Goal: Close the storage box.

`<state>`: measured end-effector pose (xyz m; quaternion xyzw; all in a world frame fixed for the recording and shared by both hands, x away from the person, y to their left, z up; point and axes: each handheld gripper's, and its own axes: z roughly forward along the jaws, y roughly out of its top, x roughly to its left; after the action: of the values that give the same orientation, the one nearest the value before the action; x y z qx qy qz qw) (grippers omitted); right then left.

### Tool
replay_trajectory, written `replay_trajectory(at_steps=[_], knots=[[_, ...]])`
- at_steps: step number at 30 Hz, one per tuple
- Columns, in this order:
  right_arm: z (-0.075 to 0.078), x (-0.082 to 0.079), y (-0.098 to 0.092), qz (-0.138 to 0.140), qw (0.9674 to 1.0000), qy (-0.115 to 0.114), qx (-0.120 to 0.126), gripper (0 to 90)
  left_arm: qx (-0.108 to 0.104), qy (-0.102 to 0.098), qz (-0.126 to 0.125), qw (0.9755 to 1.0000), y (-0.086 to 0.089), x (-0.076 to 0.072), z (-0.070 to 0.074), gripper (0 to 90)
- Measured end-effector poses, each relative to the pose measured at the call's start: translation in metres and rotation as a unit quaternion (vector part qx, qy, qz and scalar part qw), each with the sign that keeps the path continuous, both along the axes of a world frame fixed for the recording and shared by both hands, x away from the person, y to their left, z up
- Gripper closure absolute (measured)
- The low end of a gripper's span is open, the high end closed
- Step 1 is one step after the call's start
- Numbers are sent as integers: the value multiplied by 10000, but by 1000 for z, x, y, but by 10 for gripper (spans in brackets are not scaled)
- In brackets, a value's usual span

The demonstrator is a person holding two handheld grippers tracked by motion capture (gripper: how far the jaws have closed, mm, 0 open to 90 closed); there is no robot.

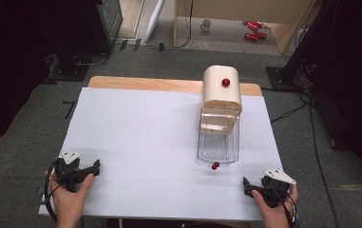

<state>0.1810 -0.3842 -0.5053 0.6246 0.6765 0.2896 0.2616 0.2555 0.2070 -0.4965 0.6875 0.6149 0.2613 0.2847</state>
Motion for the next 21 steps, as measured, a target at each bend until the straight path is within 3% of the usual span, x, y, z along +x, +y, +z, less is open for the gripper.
replay_trajectory(at_steps=[8, 10, 11, 12, 13, 14, 17, 21], knots=[[1, 0, 0, -23, 10000, 25, 13, 2, 52, 8, 5, 10000, -1, 0, 0, 106], [1, -1, 0, -85, 9999, -4, 55, 41, 39, 6, 6, 10000, -1, 0, 0, 106], [3, -4, 1, -346, 9993, -100, 101, 144, 61, 10, 2, 10000, -1, 0, 0, 106], [4, -5, 0, -402, 9990, -134, 162, 149, 56, 5, 8, 10000, -1, 0, 0, 107], [4, -5, 0, -402, 9990, -134, 162, 149, 56, 5, 8, 10000, -1, 0, 0, 106], [6, -6, 0, -372, 9984, -108, 421, 161, 68, 11, -1, 10000, -1, 0, 0, 106], [9, -8, 1, -249, 9968, -124, 751, 240, 93, 12, -3, 10000, -2, 0, 0, 107], [13, -8, 11, -97, 9970, -165, 746, 259, 85, 13, 0, 10000, -2, 0, 0, 108]])
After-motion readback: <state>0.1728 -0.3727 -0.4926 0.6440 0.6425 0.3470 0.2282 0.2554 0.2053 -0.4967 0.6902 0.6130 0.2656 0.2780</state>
